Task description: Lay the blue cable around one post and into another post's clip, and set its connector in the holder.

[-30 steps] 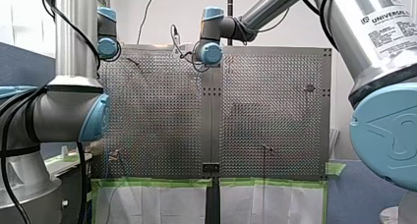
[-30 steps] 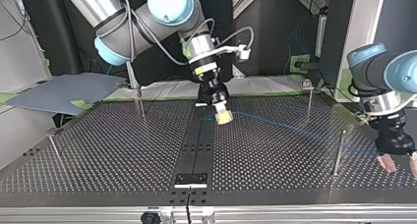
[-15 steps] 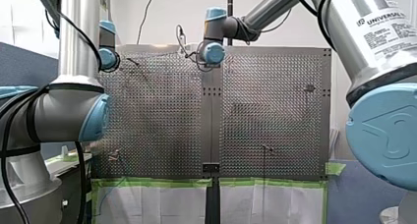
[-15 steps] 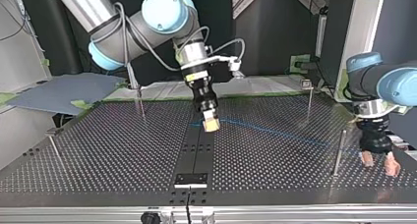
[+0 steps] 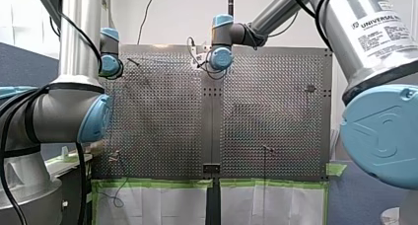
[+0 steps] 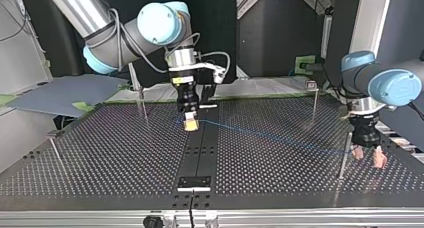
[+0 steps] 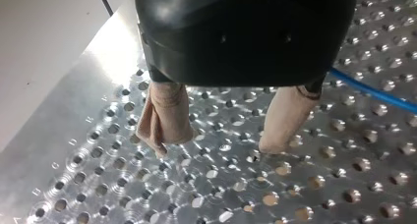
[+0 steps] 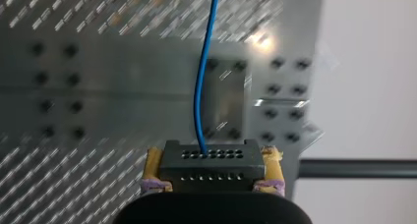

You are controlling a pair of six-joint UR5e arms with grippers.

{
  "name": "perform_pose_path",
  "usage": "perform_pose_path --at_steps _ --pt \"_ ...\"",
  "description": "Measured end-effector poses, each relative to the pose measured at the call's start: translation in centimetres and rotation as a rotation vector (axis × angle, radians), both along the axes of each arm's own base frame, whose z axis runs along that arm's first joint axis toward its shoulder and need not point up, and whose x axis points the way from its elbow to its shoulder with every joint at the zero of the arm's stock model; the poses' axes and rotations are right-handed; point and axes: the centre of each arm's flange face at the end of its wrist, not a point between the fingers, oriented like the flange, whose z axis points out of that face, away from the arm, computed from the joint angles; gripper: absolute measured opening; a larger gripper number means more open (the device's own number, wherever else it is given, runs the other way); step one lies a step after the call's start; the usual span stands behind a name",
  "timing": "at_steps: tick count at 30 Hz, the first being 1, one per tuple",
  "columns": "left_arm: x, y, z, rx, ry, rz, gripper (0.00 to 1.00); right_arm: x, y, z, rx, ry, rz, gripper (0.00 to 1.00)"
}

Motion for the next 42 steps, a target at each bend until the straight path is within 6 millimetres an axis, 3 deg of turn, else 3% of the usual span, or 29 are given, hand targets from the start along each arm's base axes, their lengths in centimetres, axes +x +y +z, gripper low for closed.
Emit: perform_pose_path --at_steps 19,26,42 --pt "-0.2 -1.9 -0.4 -0.039 -0.007 -0.018 1.00 -9.2 -7.2 -7.1 0.093 -0.134 -0.187 0.00" --pt "-0.3 -2.3 -0.4 -0.043 -0.007 -0.018 1.00 -13.7 -9.7 -9.9 0.111 -0.198 -0.273 0.00" --pt "-0.3 -2.8 -0.3 -0.043 -0.008 -0.025 1.00 -23.4 -13.0 -16.3 0.121 -0.240 -0.389 0.00"
